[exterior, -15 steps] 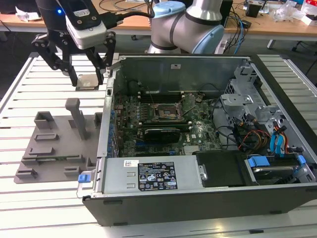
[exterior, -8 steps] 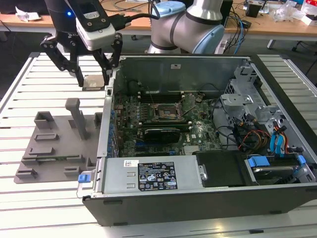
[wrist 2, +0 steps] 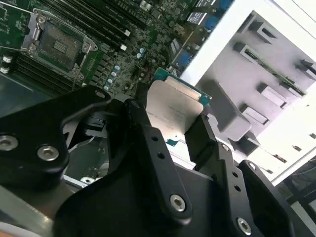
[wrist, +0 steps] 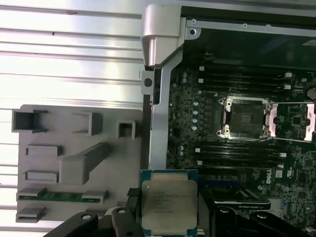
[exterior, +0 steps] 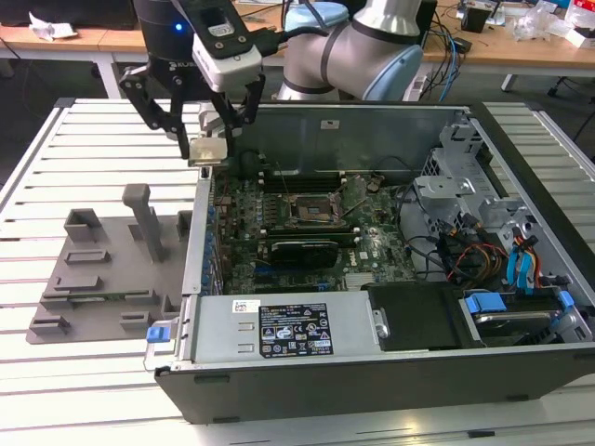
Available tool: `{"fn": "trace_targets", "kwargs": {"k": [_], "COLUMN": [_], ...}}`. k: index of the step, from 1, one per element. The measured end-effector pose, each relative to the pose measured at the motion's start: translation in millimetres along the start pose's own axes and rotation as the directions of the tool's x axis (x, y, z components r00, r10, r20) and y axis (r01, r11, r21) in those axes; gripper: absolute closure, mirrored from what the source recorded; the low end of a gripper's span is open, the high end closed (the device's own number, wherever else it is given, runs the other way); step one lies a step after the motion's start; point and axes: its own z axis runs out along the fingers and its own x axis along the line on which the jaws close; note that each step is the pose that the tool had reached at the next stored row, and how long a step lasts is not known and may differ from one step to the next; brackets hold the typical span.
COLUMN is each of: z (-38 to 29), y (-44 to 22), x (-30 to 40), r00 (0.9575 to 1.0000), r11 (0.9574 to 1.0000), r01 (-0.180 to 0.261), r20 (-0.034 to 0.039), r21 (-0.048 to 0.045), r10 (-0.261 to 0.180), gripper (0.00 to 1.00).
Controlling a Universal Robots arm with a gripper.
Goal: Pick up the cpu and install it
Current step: 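Pick up the cpu and move it towards the insertion slot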
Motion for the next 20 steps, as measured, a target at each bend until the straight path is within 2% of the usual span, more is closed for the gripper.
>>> {"fn": "trace_targets", "kwargs": {"k": [2, 6, 12, 13, 14, 18, 20], "z": [0.2, 1.1, 3.1, 4.0, 6.5, 8.2, 8.6], "y": [0.3, 1.4, 2.8, 4.0, 8.3, 10.7, 11.3], "x": [-3.3, -17.1, -31.1, -36.6, -53.5, -63.7, -66.7], "r00": [1.0, 1.0, 1.0, 1.0, 1.0, 1.0, 1.0], "r11": [1.0, 1.0, 1.0, 1.0, 1.0, 0.9999, 0.9999], "r01": [0.0, 0.0, 0.0, 0.0, 0.0, 0.0, 0.0], "r20": [0.0, -0.0001, -0.0002, -0.0003, -0.0005, -0.0006, -0.0007], "r21": [0.0003, 0.0021, 0.0034, 0.0047, 0.0087, 0.0114, 0.0123], "r10": [0.0, 0.0, 0.0, 0.0, 0.0, 0.0, 0.0], "gripper": [0.45, 0.45, 0.45, 0.45, 0.45, 0.45, 0.45]}}
